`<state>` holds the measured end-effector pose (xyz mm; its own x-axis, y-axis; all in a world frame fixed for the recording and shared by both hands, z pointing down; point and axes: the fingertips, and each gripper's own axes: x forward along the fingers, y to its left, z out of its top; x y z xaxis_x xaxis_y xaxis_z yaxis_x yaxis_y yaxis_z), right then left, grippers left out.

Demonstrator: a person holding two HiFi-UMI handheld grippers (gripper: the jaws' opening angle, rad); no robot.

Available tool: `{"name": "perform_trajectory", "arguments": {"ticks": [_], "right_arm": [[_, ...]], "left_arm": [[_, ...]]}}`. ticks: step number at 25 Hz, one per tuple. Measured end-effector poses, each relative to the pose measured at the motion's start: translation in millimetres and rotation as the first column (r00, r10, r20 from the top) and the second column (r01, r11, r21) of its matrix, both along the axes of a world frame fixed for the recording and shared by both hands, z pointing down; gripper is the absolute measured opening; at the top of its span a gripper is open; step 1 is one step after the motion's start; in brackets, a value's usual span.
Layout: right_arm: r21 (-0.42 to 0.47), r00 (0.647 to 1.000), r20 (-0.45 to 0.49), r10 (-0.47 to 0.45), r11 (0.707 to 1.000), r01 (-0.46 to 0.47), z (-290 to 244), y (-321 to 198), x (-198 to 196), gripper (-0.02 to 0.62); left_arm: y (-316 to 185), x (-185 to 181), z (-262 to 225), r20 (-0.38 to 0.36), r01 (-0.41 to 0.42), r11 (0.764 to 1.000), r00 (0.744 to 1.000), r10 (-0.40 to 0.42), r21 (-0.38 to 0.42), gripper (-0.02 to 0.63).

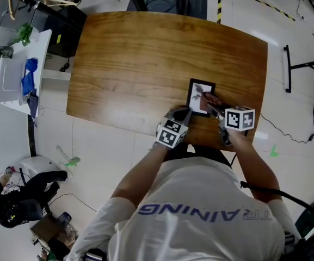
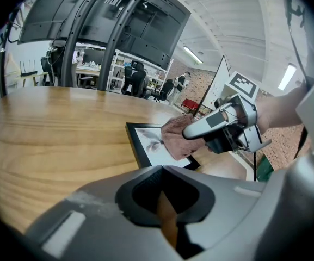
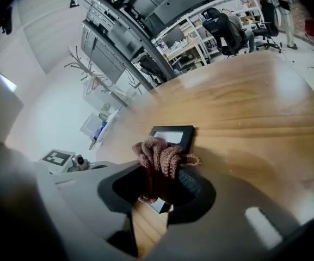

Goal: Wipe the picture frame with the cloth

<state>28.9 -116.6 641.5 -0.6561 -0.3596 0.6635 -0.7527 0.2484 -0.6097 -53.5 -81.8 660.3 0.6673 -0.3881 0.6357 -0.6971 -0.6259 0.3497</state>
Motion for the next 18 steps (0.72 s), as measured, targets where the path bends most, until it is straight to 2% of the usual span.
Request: {"name": "perform_trajectory", "arguments": {"ticks": [5,13,15,18], "right_arm": [[-0.006,0.998,0.01,0.066,0.998,-0.066,-7,9,27,0.12],[0.006,0.997,-0.008,0.076,0.997,-0.076,0,11,38,0.121],[0.006,0.997,-0.002,0.077,0.997,-0.077,0,11,35,0.121],[0.017,0.997,-0.007,0.078,0.997,-0.078,-2,11,34,0.121]], "left_arm": [[0,0,-1,-0.002,-0.001,1.0,1.0,0.001,-0.001,0.006],[2,-1,-2,-0.008,-0.015,1.0,1.0,0.015,-0.011,0.006],[-7,-8,-5,-0.021,0.0,1.0,1.0,0.0,-0.015,0.006],[-42,-17,-19,-0.024,0.004,0.999,1.0,-0.003,0.04,0.006]]}}
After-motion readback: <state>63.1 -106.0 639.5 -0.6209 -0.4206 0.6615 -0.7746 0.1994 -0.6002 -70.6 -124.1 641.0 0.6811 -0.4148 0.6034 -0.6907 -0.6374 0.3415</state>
